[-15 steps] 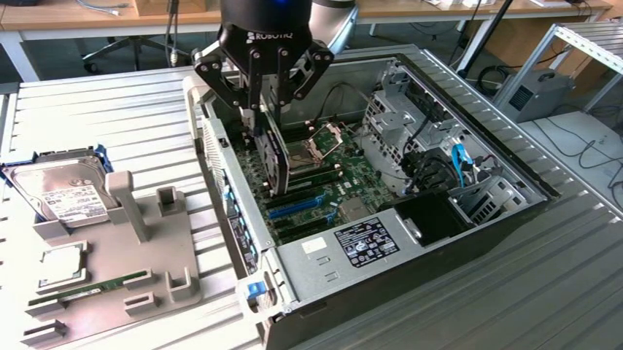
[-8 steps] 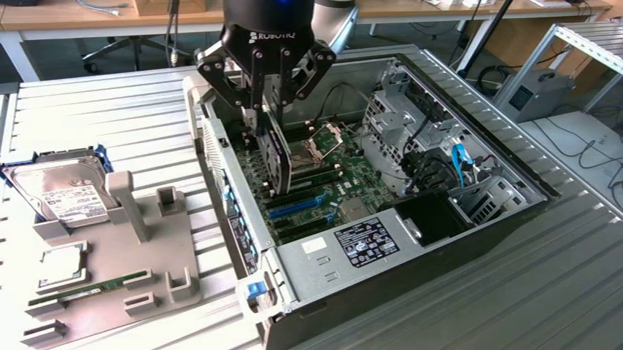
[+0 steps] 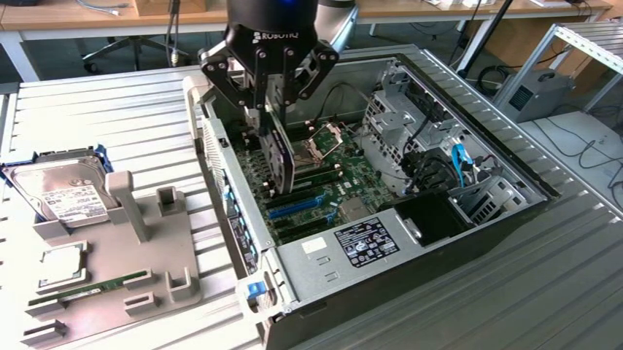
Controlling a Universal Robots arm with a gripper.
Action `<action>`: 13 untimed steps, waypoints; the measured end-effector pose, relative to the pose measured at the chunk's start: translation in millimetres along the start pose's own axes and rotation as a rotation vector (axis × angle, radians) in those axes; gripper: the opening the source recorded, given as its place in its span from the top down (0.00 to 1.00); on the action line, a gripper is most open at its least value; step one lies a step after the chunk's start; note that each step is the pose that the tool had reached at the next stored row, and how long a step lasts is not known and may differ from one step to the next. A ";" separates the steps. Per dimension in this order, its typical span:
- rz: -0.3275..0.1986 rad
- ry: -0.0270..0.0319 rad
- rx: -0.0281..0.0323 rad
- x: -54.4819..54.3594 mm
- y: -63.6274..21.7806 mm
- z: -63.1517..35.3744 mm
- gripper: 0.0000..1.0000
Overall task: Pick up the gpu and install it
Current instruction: 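Pick up the gpu and move the gpu toward the slot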
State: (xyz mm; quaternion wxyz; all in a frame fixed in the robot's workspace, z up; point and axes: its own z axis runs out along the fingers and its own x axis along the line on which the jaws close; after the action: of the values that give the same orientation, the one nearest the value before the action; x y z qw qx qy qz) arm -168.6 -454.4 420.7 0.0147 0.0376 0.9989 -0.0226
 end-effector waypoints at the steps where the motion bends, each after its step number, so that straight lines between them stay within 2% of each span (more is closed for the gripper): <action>1: 0.000 0.0000 0.0004 -0.4 0.0 0.0 0.74; 13: 0.000 -0.0004 0.0045 -4.9 0.4 0.2 0.74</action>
State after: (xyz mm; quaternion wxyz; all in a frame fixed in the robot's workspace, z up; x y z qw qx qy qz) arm -163.7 -454.4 420.6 0.0148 0.0376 0.9989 -0.0248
